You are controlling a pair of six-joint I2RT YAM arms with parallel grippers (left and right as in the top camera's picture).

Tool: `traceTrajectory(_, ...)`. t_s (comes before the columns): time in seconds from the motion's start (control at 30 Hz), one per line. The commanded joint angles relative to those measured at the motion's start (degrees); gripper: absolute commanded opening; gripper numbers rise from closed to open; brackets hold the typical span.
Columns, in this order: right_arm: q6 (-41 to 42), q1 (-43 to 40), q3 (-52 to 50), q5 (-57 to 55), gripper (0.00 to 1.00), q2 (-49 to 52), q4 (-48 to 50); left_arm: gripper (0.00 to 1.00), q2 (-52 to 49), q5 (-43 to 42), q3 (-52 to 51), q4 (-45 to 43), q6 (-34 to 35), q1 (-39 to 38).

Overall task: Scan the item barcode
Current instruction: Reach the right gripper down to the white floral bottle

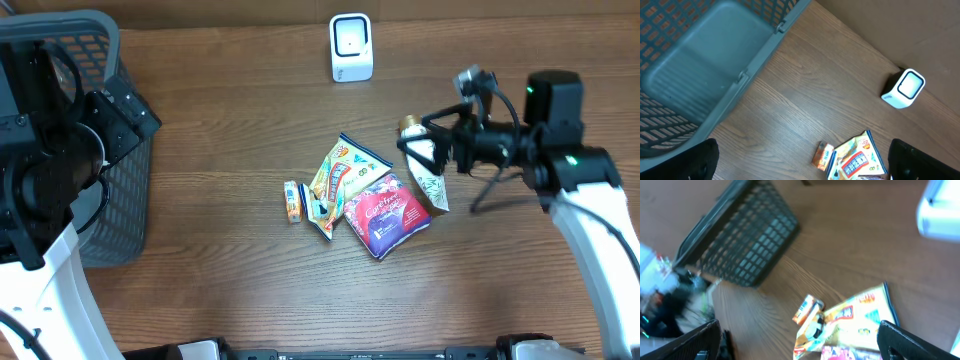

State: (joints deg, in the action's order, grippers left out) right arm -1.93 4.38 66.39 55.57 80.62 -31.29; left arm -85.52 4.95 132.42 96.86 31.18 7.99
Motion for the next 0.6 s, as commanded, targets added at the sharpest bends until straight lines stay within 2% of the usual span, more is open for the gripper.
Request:
traceTrajectory(0.0,11.6,1.5,2.1,-13.4,1.0,1.8,-1.0,1.0,-0.1,-0.1,0.4,-0.1,-0.9,0.3)
traceTrajectory(0.1,16.9,3.3,3.3,-28.7,1.0,2.4,-3.9,1.0,-0.1,-0.1,0.4,-0.1,-0.9,0.3)
traceTrajectory(0.2,17.4,4.5,5.7,-36.4,1.0,3.4,-7.6,1.0,-0.1,-0.1,0.4,-0.1,-0.9,0.3)
traceTrajectory(0.27,21.7,5.0,7.4,-42.8,1.0,4.4,-9.5,1.0,-0.1,-0.1,0.4,-0.1,-0.9,0.3)
traceTrajectory(0.57,22.4,9.7,7.6,-57.7,1.0,10.5,-3.4,1.0,-0.1,-0.1,0.4,-0.1,-0.9,0.3)
